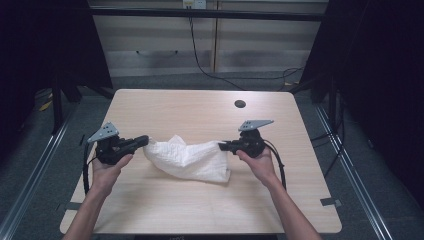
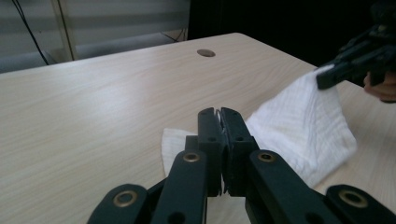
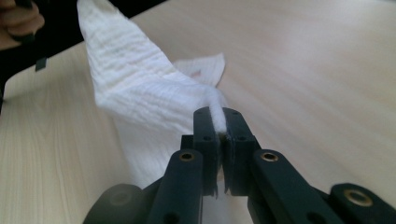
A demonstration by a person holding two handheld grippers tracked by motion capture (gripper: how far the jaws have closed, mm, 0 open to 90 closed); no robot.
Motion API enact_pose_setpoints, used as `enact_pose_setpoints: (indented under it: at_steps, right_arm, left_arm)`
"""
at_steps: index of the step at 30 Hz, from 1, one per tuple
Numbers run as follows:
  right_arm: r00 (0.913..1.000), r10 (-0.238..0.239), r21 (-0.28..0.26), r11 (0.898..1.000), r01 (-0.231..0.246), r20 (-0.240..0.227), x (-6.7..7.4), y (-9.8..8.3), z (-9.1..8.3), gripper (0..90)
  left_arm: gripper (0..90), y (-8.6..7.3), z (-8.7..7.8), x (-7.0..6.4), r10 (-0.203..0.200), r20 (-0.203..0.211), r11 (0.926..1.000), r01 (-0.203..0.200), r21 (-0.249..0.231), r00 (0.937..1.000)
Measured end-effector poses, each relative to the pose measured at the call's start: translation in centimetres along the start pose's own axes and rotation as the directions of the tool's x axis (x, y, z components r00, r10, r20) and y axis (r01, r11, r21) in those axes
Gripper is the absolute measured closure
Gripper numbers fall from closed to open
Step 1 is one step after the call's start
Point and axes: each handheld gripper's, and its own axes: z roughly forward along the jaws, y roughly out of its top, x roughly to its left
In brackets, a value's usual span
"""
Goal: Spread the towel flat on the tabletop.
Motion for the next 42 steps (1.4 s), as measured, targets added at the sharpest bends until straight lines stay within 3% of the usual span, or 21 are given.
enact_pose_setpoints:
  at_steps: [2,6,7,9,10,12,14,16,19,20,21,23,26,29,32,34,35,38,42]
  right_arm:
    - [0.9992,-0.022,-0.048,0.999,0.023,0.032,-0.1,1.8,-2.0,85.6]
    - [0.9985,-0.03,-0.103,0.994,0.035,0.045,0.1,2.5,-3.8,85.6]
    - [0.9972,-0.049,-0.084,0.995,0.053,0.058,0.5,2.0,-4.1,85.6]
    - [0.9957,-0.066,-0.061,0.996,0.07,0.065,0.8,1.5,-4.1,85.6]
    - [0.9948,-0.077,-0.02,0.997,0.079,0.067,1.3,0.0,-4.1,85.6]
    - [0.9962,-0.068,0.004,0.998,0.067,0.056,1.7,-1.8,-4.1,85.4]
    - [0.9966,-0.062,0.039,0.997,0.06,0.053,2.2,-3.7,-3.8,85.2]
    - [0.9972,-0.061,0.084,0.995,0.057,0.043,2.7,-5.5,-3.5,84.8]
    - [0.9983,-0.045,0.095,0.995,0.041,0.036,3.1,-6.7,-3.5,84.5]
    - [0.9991,-0.03,0.092,0.995,0.028,0.029,3.4,-7.7,-3.7,83.6]
    - [0.9995,-0.017,0.088,0.996,0.015,0.025,3.5,-8.2,-3.7,83.3]
    - [0.9997,-0.012,0.104,0.995,0.01,0.02,3.6,-8.7,-3.7,82.3]
    - [0.9999,-0.005,0.145,0.989,0.003,0.014,4.0,-10.2,-3.6,77.5]
    - [0.9999,0.006,0.169,0.986,-0.008,0.014,4.5,-11.3,-4.0,68.1]
    - [0.9996,0.015,0.154,0.988,-0.018,0.026,4.7,-11.3,-4.9,54.6]
    - [0.9994,0.019,0.142,0.99,-0.023,0.028,4.9,-11.1,-5.2,53.3]
    - [0.999,0.007,0.098,0.995,-0.011,0.044,5.0,-10.3,-6.0,53.3]
    - [0.9985,0.009,0.027,1.0,-0.011,0.055,4.6,-8.7,-6.5,64.1]
    - [0.9972,0.015,0.034,0.999,-0.018,0.073,3.8,-7.7,-5.3,70.0]
  left_arm:
    - [88.1,0.4,-0.2,-0.3,0.003,-0.009,0.9997,-0.003,-0.025,1.0]
    - [88.1,0.8,-0.8,-0.9,0.011,-0.013,0.9987,-0.011,-0.05,0.9999]
    - [88.1,0.6,-0.7,-1.2,0.033,-0.008,0.9991,-0.034,-0.026,0.9994]
    - [88.1,0.2,-0.5,-1.5,0.039,-0.006,0.9992,-0.039,-0.007,0.9992]
    - [88.1,-0.1,-0.4,-1.6,0.051,-0.002,0.9986,-0.051,0.017,0.9987]
    - [88.0,-1.7,-0.1,-2.2,0.064,0.011,0.9938,-0.064,0.091,0.9979]
    - [88.0,-2.3,-0.1,-2.3,0.064,0.016,0.9916,-0.065,0.111,0.9978]
    - [88.0,-4.0,0.1,-2.7,0.065,0.026,0.9834,-0.069,0.168,0.9975]
    - [88.0,-4.6,0.5,-2.9,0.069,0.031,0.9769,-0.074,0.2,0.9971]
    - [88.0,-5.1,0.8,-3.2,0.084,0.045,0.9684,-0.092,0.232,0.9955]
    - [88.0,-5.1,0.8,-3.2,0.084,0.045,0.9684,-0.092,0.232,0.9955]
    - [87.9,-5.9,1.0,-3.5,0.094,0.052,0.9597,-0.104,0.261,0.9942]
    - [87.7,-7.2,1.1,-3.8,0.097,0.065,0.9447,-0.112,0.308,0.9932]
    - [87.6,-7.9,1.2,-3.9,0.092,0.072,0.9398,-0.111,0.323,0.9931]
    - [87.3,-8.0,1.3,-3.8,0.077,0.077,0.9433,-0.098,0.317,0.9941]
    - [87.2,-8.1,1.3,-3.7,0.069,0.076,0.943,-0.09,0.32,0.9947]
    - [86.8,-8.2,1.3,-3.6,0.07,0.074,0.9419,-0.09,0.324,0.9948]
    - [86.4,-8.3,1.4,-3.4,0.059,0.07,0.9437,-0.078,0.321,0.9958]
    - [85.9,-8.3,1.5,-3.3,0.057,0.069,0.9446,-0.076,0.319,0.996]
